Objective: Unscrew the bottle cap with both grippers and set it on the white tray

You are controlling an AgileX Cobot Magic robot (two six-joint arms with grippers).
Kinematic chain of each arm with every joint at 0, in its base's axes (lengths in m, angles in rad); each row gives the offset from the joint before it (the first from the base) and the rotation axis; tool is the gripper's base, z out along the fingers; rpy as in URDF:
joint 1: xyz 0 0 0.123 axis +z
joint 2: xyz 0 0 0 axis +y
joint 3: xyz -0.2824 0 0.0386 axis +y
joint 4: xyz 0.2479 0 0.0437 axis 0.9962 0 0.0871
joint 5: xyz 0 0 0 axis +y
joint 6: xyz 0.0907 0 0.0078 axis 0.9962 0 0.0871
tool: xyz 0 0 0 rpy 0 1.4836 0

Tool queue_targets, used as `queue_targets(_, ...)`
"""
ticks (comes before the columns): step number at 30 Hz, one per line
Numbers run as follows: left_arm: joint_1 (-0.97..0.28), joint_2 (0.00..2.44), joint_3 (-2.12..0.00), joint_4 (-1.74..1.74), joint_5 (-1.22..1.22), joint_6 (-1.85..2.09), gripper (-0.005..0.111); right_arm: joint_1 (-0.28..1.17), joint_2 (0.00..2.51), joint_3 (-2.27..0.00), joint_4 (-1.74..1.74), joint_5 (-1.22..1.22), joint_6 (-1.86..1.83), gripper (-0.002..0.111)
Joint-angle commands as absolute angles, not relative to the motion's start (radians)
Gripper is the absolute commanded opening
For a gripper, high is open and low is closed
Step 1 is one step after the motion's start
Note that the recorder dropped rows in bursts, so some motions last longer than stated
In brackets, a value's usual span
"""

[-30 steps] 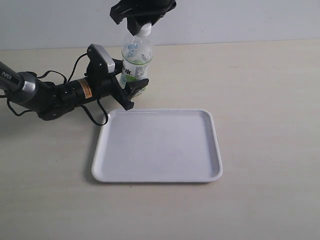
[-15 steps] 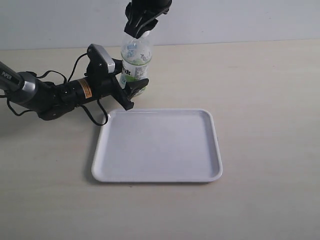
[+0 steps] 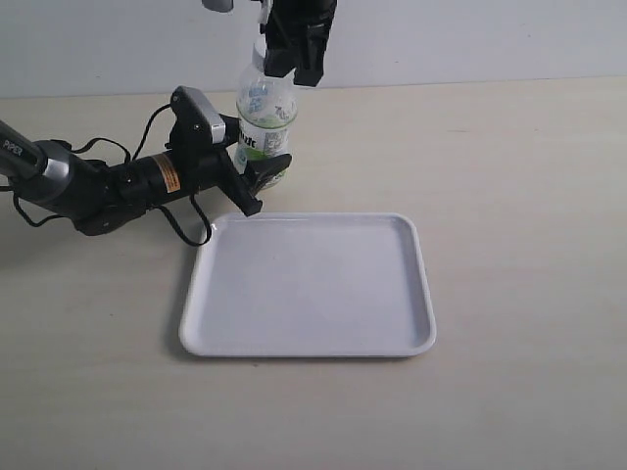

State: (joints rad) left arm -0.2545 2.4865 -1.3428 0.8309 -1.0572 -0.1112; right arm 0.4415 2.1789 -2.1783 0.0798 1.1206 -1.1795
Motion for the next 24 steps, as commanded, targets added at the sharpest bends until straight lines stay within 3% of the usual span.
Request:
queue_targets(1,-0.261,2.487,-1.335,0.86,-1.019,-0.115,0.0,0.442,2.178,-2.182,0.049,1.104,-1.341,0.0)
queue_targets(24,-0.261,2.487,-1.335,0.86,-1.022,-0.115,0.0,0.442,2.178,-2.182,0.074,1.104,-1.941,0.0)
